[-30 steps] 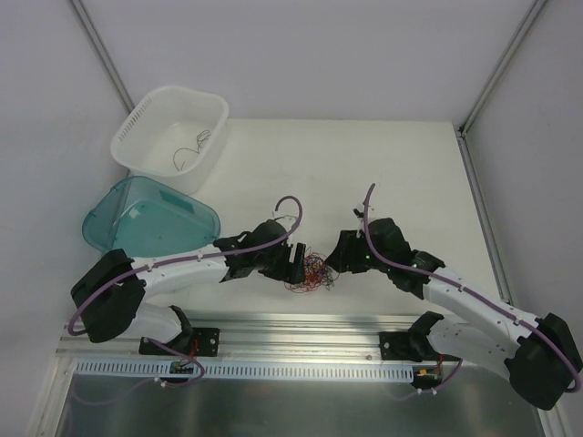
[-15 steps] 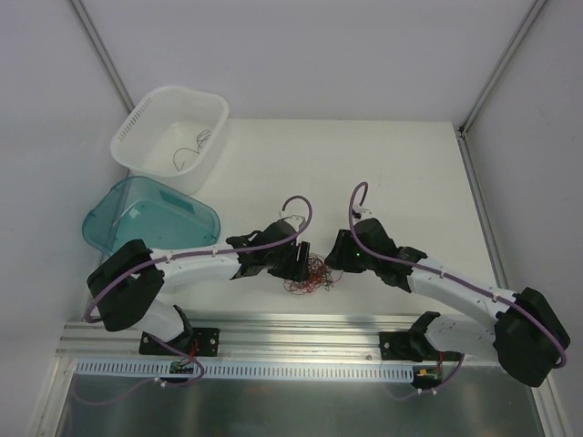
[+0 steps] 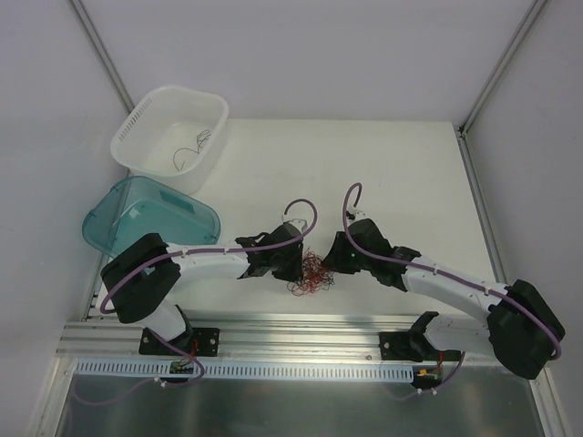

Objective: Untangle the cables

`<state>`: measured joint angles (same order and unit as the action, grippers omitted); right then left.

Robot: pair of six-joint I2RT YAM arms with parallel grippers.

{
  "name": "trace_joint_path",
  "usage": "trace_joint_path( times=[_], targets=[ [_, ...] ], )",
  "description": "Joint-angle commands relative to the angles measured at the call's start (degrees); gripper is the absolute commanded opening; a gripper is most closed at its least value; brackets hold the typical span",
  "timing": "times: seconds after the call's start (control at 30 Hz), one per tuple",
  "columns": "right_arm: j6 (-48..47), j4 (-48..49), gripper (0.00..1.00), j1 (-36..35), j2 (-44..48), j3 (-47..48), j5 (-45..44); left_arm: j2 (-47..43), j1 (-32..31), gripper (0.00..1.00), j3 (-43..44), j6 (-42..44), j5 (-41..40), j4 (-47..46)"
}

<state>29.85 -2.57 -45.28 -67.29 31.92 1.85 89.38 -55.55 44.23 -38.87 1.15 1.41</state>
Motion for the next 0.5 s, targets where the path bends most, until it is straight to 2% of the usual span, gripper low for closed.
trace_joint_path(
  times=[0.0,0.03,0.17,0.47],
  targets=[
    [-0.22,0.64,0.19,-0.25,0.57,2.44,-0.52,-1.14,-0.44,0.00,0.78,-0.94,-2.55,-0.53],
    [-0.75,-1.37,0.12,-0.34,1.71,3.14,-1.05,-1.58,-0.44,0.00,0.51,-1.38,-2.99,-0.53],
    [-4.26,-9.19,0.01,-0.34,5.92,6.56,-5.44,-3.77,-0.35,0.00,-0.54,-1.65,-6.06,0.17],
    [-19.80,-32.57,0.01,1.41,17.09,20.71,-20.56,-7.11,3.86,0.00,0.25,0.46,-11.34,8.17]
  ],
)
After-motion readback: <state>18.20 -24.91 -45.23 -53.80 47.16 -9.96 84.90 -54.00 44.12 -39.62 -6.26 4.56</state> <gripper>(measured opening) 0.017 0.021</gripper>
